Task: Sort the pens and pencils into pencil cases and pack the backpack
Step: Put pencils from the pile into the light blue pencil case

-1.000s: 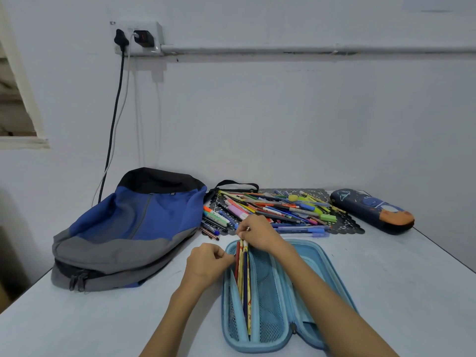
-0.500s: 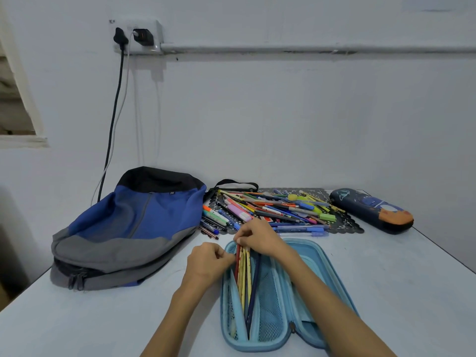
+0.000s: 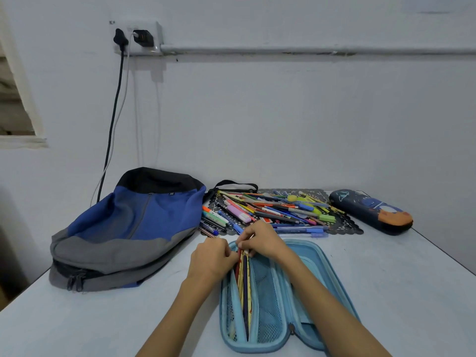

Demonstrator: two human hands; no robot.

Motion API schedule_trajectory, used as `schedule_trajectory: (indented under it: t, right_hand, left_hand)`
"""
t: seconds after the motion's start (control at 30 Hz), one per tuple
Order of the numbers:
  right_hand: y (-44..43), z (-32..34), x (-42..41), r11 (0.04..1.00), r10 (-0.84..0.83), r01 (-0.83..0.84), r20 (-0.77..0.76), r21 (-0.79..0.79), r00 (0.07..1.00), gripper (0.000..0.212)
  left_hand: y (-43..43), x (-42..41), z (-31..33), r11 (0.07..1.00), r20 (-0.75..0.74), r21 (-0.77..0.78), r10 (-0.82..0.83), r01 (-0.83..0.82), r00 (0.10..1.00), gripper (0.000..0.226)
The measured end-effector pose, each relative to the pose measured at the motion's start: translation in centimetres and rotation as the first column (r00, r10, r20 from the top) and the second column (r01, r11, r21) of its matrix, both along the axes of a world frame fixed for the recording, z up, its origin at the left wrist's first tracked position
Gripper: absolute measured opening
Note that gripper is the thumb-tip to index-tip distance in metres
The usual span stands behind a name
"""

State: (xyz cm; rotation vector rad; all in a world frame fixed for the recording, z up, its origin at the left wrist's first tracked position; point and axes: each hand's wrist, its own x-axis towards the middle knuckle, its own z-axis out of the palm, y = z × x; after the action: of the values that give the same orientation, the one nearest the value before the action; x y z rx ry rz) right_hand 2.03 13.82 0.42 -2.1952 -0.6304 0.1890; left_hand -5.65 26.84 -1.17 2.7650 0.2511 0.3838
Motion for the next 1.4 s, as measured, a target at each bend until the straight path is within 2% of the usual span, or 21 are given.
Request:
schedule_trajectory:
  t: [0.33, 0.47, 0.63, 0.87, 1.03, 1.2, 1.4]
  right_hand:
    - [-0.1, 0.4, 0.0, 1.0, 0.009, -0.01, -0.049, -0.019, 0.999, 0.004]
    - [-0.2, 0.3, 0.0, 0.999, -0.009, 0.011, -0.063, 0.03, 0.998, 0.014]
    - [-0.6, 0.6, 0.2, 0.993, -0.015, 0.038, -0.194, 0.115, 0.981, 0.013]
    - [-0.8, 0.6, 0.4, 0.989, -0.011, 0.049, -0.257, 0.143, 0.966, 0.014]
    - [-1.2, 0.8, 0.2, 0.994, 0.005, 0.022, -0.232, 0.11, 0.973, 0.013]
    - [-1.3, 0.5, -0.1, 0.987, -0.002, 0.04, -0.238, 0.156, 0.971, 0.013]
    - [-1.4, 0.4, 0.0, 0.989, 0.02, 0.011, -0.21, 0.144, 0.978, 0.014]
  left_hand:
    - [-0.2, -0.3, -0.5, 0.993, 0.07, -0.116, 0.002, 0.006, 0.998, 0.019]
    - [-0.4, -0.3, -0.7, 0.997, 0.097, -0.072, -0.007, 0.014, 0.995, 0.02]
    - [-0.6, -0.2, -0.8, 0.999, 0.086, -0.03, -0.019, 0.022, 0.996, 0.019]
    - [-0.6, -0.2, -1.2, 0.999, 0.091, -0.022, -0.036, 0.038, 0.995, 0.019]
    - [-0.6, 0.0, -0.4, 0.997, 0.06, 0.082, -0.011, 0.006, 0.998, 0.022]
    - [-0.5, 0.6, -0.1, 0.974, 0.023, 0.224, -0.028, 0.022, 0.999, 0.026]
    - [-0.1, 0.9, 0.1, 0.968, 0.036, 0.249, -0.049, 0.039, 0.998, 0.027]
